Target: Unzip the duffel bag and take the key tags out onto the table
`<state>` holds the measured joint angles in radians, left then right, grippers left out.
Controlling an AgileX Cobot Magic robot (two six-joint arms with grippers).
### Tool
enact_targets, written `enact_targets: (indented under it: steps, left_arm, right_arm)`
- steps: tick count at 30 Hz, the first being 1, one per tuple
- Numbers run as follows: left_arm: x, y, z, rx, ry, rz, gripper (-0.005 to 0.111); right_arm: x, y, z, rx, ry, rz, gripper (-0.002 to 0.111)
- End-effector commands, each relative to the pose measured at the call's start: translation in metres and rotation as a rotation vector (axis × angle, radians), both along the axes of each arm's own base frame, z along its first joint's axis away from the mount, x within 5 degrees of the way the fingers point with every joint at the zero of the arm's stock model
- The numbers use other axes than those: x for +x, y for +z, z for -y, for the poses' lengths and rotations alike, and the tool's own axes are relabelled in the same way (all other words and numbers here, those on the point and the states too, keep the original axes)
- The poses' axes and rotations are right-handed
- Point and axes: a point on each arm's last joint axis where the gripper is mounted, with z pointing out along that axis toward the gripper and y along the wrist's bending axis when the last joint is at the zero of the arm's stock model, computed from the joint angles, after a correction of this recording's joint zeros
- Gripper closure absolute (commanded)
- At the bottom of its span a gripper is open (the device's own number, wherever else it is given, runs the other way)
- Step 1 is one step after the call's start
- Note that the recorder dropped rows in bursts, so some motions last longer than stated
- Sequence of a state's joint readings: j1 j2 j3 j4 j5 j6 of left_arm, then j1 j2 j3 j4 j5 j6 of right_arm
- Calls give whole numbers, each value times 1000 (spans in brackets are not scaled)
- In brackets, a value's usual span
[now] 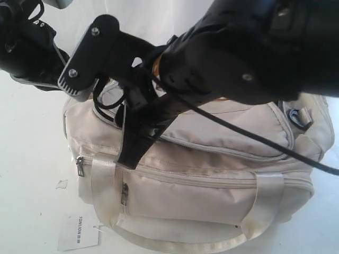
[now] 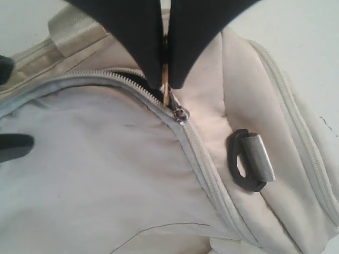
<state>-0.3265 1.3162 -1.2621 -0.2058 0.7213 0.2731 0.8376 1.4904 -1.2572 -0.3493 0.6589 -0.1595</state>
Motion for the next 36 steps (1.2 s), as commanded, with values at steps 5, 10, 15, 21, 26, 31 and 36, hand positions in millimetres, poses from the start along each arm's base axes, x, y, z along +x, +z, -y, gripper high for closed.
enact_targets:
  steps: [5, 10, 15, 21, 26, 31, 36]
  left_arm:
    - [-5, 5, 2, -18, -17, 5, 107]
    - [-5, 5, 2, -18, -17, 5, 107]
    - [-5, 5, 2, -16, -19, 6, 107]
    - [-5, 5, 2, -16, -19, 6, 107]
    - [-4, 5, 2, -18, -17, 10, 107]
    - [1, 2, 3, -18, -12, 14, 107]
    - [15, -9, 7, -21, 1, 9, 107]
  right_arm:
    - [-10, -13, 12, -37, -6, -32, 59]
    - [-10, -31, 7, -4, 35, -14, 59]
    - [-6, -41, 1, 6, 70, 17, 60]
    - [2, -59, -4, -41, 55, 8, 69]
    - [3, -62, -4, -43, 38, 5, 88]
    - [1, -67, -2, -50, 38, -6, 108]
    - [-3, -78, 0, -35, 28, -33, 108]
